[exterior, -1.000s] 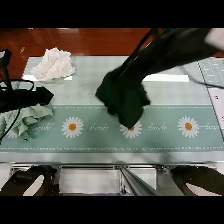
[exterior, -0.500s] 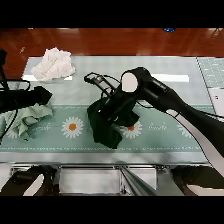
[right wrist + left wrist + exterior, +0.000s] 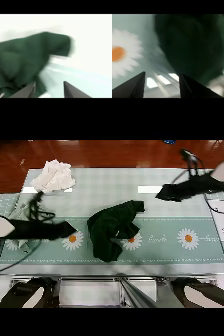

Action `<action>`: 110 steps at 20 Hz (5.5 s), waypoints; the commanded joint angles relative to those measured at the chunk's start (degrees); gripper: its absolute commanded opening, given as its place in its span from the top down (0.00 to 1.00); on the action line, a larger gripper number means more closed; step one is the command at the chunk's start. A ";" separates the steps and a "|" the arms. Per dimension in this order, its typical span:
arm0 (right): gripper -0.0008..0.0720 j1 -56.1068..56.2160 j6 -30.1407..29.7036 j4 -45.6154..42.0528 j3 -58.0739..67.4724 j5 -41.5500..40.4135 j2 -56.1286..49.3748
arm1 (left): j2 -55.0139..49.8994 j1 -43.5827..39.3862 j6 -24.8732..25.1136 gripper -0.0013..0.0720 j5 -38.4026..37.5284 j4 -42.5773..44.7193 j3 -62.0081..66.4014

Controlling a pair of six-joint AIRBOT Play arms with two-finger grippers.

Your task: Fold the shirts.

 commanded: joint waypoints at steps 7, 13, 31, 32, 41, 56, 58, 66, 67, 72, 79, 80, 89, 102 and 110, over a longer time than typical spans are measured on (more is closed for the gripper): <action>0.43 -14.82 -7.65 8.92 -23.26 -4.00 6.95 | -4.81 -19.28 8.17 0.29 21.24 -29.55 -17.53; 0.43 -14.82 -8.07 12.46 -26.16 -6.86 5.88 | -10.88 -23.78 14.84 0.91 44.81 -38.12 -17.05; 0.43 0.17 -7.39 26.18 -4.85 -8.68 -25.16 | -10.62 3.41 28.13 0.95 21.22 -35.93 -13.18; 0.43 0.52 -7.30 26.43 -4.20 -8.79 -26.08 | -10.62 3.41 28.15 0.95 21.24 -35.93 -13.18; 0.96 4.09 -8.52 26.14 6.08 -8.81 -32.37 | -10.62 3.41 28.17 0.95 21.24 -35.91 -13.18; 0.96 -1.79 -3.48 -3.65 50.29 3.43 6.27 | -6.93 13.97 14.14 0.95 3.58 -16.87 48.65; 0.96 -1.79 -3.50 -5.42 50.29 4.17 12.15 | -6.78 13.94 12.79 0.95 -4.26 -15.47 53.99; 0.96 -1.79 -1.53 -11.41 49.33 14.73 26.71 | 3.02 12.50 11.26 0.95 -15.02 -15.47 53.20; 0.96 -1.79 -1.25 -11.30 47.65 15.23 27.82 | 4.55 11.63 10.51 0.95 -15.02 -15.47 49.86; 0.96 -1.77 1.70 -8.44 29.94 21.66 30.77 | 9.79 3.43 8.37 0.95 -14.60 -15.50 22.12; 0.96 -1.73 -3.56 -2.86 7.39 2.19 16.11 | -5.53 -1.90 16.37 0.95 13.62 -12.44 -2.12; 0.96 -1.73 -4.33 -0.72 8.09 -0.79 10.80 | -9.73 -0.96 16.72 0.95 17.75 -12.70 -0.81; 0.91 -1.79 3.04 8.81 28.57 -3.67 -25.64 | -45.62 2.01 21.03 0.95 13.11 -12.98 27.69; 0.44 -21.66 -4.85 2.99 -14.14 1.31 2.08 | -44.19 15.87 20.48 0.29 -9.49 -8.46 29.62; 0.44 -22.73 -6.71 6.21 -37.44 9.46 17.18 | -49.99 9.38 22.71 0.29 -1.79 -15.23 25.97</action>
